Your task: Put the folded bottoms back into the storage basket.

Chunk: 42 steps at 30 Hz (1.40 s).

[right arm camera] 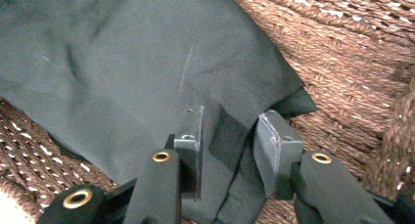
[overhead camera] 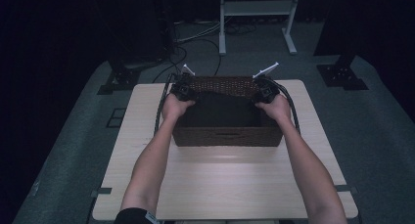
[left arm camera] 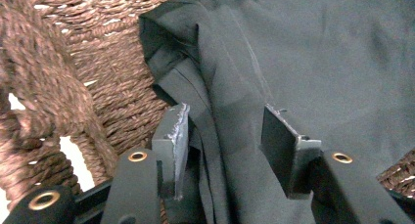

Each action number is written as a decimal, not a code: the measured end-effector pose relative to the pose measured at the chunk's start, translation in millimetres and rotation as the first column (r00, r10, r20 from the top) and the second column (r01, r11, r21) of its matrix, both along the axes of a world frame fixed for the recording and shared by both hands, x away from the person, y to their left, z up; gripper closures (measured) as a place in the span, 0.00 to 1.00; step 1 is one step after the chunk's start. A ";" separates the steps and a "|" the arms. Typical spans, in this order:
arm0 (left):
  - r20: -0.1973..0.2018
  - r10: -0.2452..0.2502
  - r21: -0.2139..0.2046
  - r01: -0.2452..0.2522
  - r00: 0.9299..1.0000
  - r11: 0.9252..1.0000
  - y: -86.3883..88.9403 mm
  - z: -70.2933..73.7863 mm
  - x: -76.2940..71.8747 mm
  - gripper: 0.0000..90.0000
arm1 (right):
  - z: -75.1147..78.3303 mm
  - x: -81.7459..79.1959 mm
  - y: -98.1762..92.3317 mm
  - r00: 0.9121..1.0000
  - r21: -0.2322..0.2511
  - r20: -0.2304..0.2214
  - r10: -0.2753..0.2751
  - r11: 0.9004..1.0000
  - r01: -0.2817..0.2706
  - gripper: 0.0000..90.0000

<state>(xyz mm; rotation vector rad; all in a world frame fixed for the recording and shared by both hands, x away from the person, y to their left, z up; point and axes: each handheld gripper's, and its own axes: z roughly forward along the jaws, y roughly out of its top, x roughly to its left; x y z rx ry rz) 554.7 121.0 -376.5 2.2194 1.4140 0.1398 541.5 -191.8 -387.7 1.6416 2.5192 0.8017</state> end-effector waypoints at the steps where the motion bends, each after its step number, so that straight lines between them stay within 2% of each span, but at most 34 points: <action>1: 0.000 -0.002 -0.003 0.002 1.000 1.000 0.5 0.8 -0.3 0.58 | 0.2 -0.2 -0.7 1.000 -0.002 0.004 0.001 1.000 -0.001 0.71; 7: 0.022 0.009 -0.021 -0.008 1.000 1.000 2.9 7.1 -2.3 0.58 | 4.9 -1.8 -6.8 1.000 0.002 0.019 -0.009 1.000 0.009 0.70; 12: 0.011 -0.003 -0.010 0.003 1.000 1.000 2.1 6.8 -3.1 0.58 | 9.2 -3.6 -10.6 1.000 0.021 0.028 -0.015 1.000 0.015 0.70; 19: 0.020 -0.011 -0.014 0.012 1.000 1.000 0.8 8.9 -5.7 0.58 | 10.8 -6.0 -11.1 0.999 0.042 0.032 -0.009 0.999 0.008 0.69; 22: 0.026 -0.017 -0.027 0.018 1.000 0.999 1.1 10.2 -7.5 0.57 | 12.3 -7.6 -11.8 0.999 0.047 0.039 -0.004 0.999 0.002 0.69; 24: 0.044 -0.010 -0.068 0.013 0.999 0.998 2.1 10.9 -10.3 0.57 | 13.5 -9.2 -11.2 0.999 0.053 0.037 -0.004 0.999 0.002 0.69; 25: 0.040 -0.010 -0.078 0.013 0.999 0.997 2.4 10.8 -11.2 0.57 | 14.2 -10.2 -11.4 0.999 0.053 0.040 -0.002 0.999 0.000 0.69; 27: 0.044 -0.012 -0.077 0.015 0.999 0.997 2.6 10.7 -12.3 0.57 | 15.2 -12.0 -11.8 0.999 0.062 0.044 0.002 0.998 -0.005 0.69; 29: 0.053 -0.015 -0.094 0.020 0.998 0.995 4.0 11.6 -15.5 0.57 | 16.1 -14.3 -11.8 0.999 0.067 0.049 0.005 0.998 -0.008 0.69; 42: 0.085 -0.041 -0.104 0.050 0.996 0.993 1.9 21.5 -26.8 0.55 | 20.6 -27.2 -10.9 0.998 0.103 0.064 0.023 0.994 -0.030 0.67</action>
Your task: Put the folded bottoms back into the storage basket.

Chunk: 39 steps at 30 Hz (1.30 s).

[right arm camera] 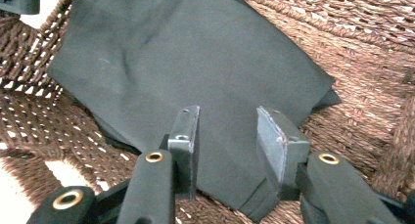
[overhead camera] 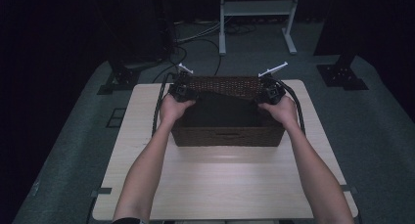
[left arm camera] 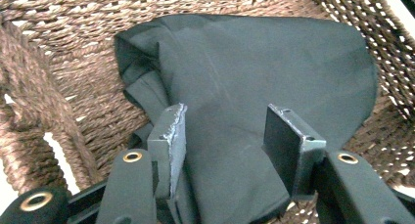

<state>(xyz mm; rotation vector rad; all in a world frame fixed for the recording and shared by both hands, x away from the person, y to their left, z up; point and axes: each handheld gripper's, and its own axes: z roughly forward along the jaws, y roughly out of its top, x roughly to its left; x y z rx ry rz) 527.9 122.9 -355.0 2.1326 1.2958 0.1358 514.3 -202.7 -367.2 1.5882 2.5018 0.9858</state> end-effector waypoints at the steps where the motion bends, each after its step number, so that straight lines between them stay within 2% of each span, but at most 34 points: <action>1: 0.002 -0.008 0.001 0.008 1.000 1.000 -0.1 0.9 -0.9 0.54 | 0.2 -0.9 -0.6 1.000 0.005 0.002 0.002 1.000 -0.002 0.66; 15: 0.037 -0.014 -0.019 0.014 0.999 1.000 -0.3 4.7 -16.0 0.45 | 9.3 -15.6 -5.5 1.000 0.013 0.025 0.006 1.000 -0.007 0.59; 18: 0.043 -0.015 -0.026 0.016 0.999 1.000 1.4 5.2 -20.3 0.43 | 9.7 -19.7 -7.4 1.000 0.010 0.030 0.009 1.000 -0.009 0.57; 20: 0.041 -0.019 -0.047 0.021 0.999 0.999 3.8 5.3 -24.1 0.43 | 10.5 -22.0 -9.2 0.999 0.011 0.034 0.005 1.000 -0.006 0.54; 23: 0.044 -0.021 -0.050 0.023 0.999 0.998 5.2 4.9 -26.7 0.42 | 11.5 -24.3 -12.6 0.999 0.015 0.039 0.001 1.000 -0.002 0.53; 27: 0.046 -0.025 -0.046 0.027 0.999 0.999 5.0 5.1 -30.1 0.40 | 13.4 -27.8 -15.8 0.999 0.024 0.044 -0.005 1.000 0.004 0.52; 29: 0.051 -0.036 -0.025 0.037 0.998 0.999 3.0 5.7 -31.9 0.39 | 14.5 -29.5 -16.8 0.999 0.022 0.048 -0.010 1.000 0.009 0.51; 39: 0.076 -0.060 -0.009 0.061 0.995 0.998 -3.1 12.6 -41.6 0.35 | 20.4 -38.2 -17.5 0.998 0.013 0.068 0.011 1.000 -0.012 0.47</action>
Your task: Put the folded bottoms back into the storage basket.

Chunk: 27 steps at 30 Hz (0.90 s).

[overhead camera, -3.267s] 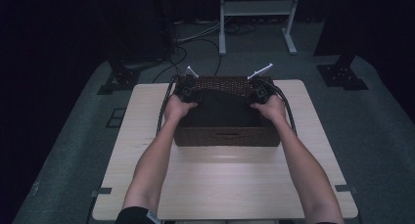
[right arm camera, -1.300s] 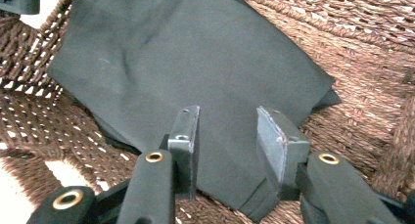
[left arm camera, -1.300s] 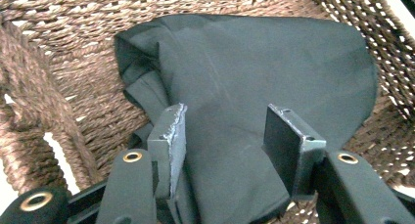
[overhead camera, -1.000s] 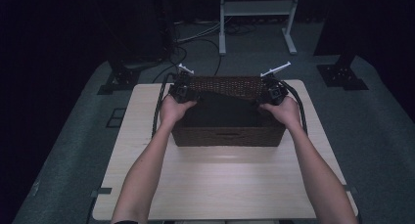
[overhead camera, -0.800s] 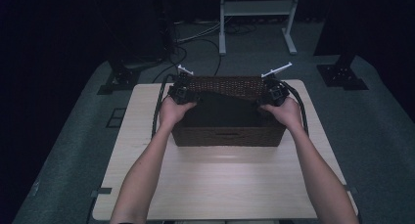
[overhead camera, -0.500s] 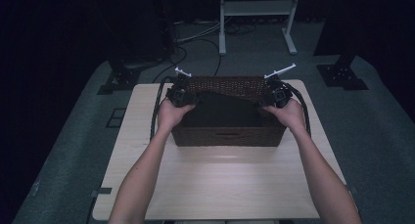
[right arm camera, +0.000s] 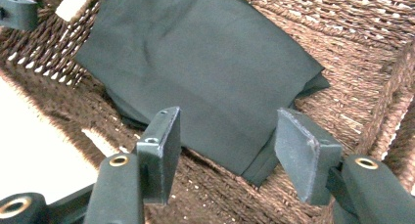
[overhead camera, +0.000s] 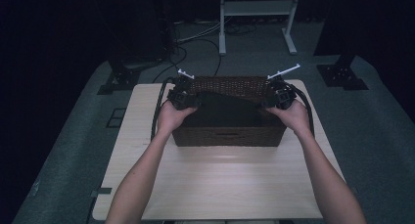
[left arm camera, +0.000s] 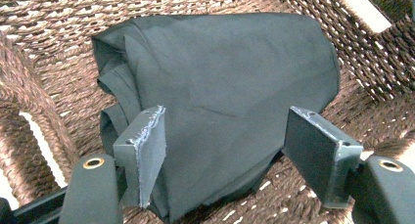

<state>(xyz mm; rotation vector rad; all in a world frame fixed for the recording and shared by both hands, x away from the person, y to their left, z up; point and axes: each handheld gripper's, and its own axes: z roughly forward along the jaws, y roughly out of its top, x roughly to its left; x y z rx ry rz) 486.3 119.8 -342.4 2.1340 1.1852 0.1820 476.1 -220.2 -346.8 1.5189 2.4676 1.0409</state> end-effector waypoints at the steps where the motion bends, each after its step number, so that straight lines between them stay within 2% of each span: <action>1: -0.003 -0.003 0.000 0.003 1.000 1.000 0.0 0.8 -0.9 0.34 | 1.1 -1.1 0.1 1.000 -0.001 -0.001 0.003 1.000 -0.003 0.46; 5: 0.006 -0.010 -0.011 0.010 1.000 1.000 -0.2 4.2 -4.9 0.33 | 4.6 -5.6 -0.4 1.000 -0.007 0.008 0.011 1.000 -0.011 0.45; 10: 0.024 -0.022 -0.007 0.022 0.999 1.000 -0.7 7.6 -10.5 0.31 | 8.5 -12.1 -1.3 1.000 -0.004 0.020 0.017 1.000 -0.017 0.44; 13: 0.020 -0.026 -0.020 0.026 0.999 0.999 0.3 7.6 -13.3 0.31 | 10.3 -15.6 -1.8 1.000 0.004 0.022 0.020 1.000 -0.020 0.43; 19: 0.027 -0.022 -0.013 0.022 0.999 1.000 2.5 6.3 -18.9 0.27 | 13.8 -21.7 -3.1 0.999 0.002 0.041 0.027 1.000 -0.027 0.42; 25: 0.031 -0.020 -0.009 0.020 0.999 1.000 4.0 7.9 -24.8 0.25 | 14.5 -24.8 -4.2 0.999 0.004 0.039 0.028 1.000 -0.029 0.41; 27: 0.036 -0.025 -0.021 0.026 0.999 0.999 5.7 9.1 -27.6 0.24 | 13.6 -26.3 -5.9 0.999 0.005 0.036 0.030 1.000 -0.030 0.39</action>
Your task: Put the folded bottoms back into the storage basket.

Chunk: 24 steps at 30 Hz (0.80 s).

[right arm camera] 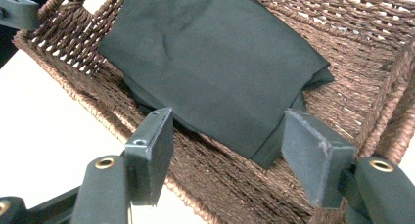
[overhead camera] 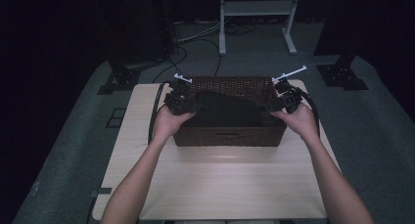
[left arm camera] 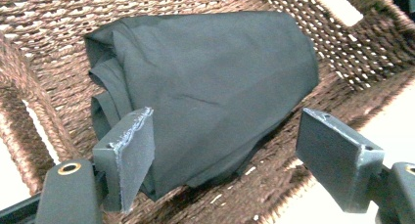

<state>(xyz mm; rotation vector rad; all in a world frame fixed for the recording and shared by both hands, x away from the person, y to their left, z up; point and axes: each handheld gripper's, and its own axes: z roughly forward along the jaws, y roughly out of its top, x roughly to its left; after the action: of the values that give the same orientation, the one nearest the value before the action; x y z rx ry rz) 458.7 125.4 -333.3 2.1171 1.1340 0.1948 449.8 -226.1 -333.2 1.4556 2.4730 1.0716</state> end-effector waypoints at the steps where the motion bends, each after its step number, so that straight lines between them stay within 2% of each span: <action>1: 0.004 0.002 -0.005 -0.002 1.000 1.000 0.5 0.6 -1.4 0.24 | -0.2 -0.5 -0.4 1.000 -0.004 0.000 0.002 1.000 -0.002 0.39; 4: 0.011 0.002 -0.021 -0.002 1.000 1.000 2.9 3.3 -5.0 0.23 | -1.5 -3.3 -0.7 1.000 -0.002 -0.002 0.002 1.000 -0.002 0.37; 11: 0.025 -0.009 -0.021 0.009 1.000 1.000 5.6 7.3 -13.2 0.20 | -3.1 -10.3 -0.6 1.000 0.004 -0.002 0.016 1.000 -0.016 0.36; 21: 0.054 -0.022 -0.052 0.024 0.998 0.998 8.3 10.7 -26.0 0.19 | -4.7 -23.7 -8.1 1.000 0.019 0.009 0.019 1.000 -0.019 0.36; 24: 0.060 -0.023 -0.049 0.026 0.998 0.998 9.3 10.8 -28.9 0.18 | -5.3 -27.6 -10.8 1.000 0.020 0.012 0.018 1.000 -0.018 0.35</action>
<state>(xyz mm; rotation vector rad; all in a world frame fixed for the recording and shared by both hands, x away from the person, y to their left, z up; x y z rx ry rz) 429.7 134.7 -322.5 2.0667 1.0671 0.2143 422.1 -236.8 -338.6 1.4311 2.4788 1.1086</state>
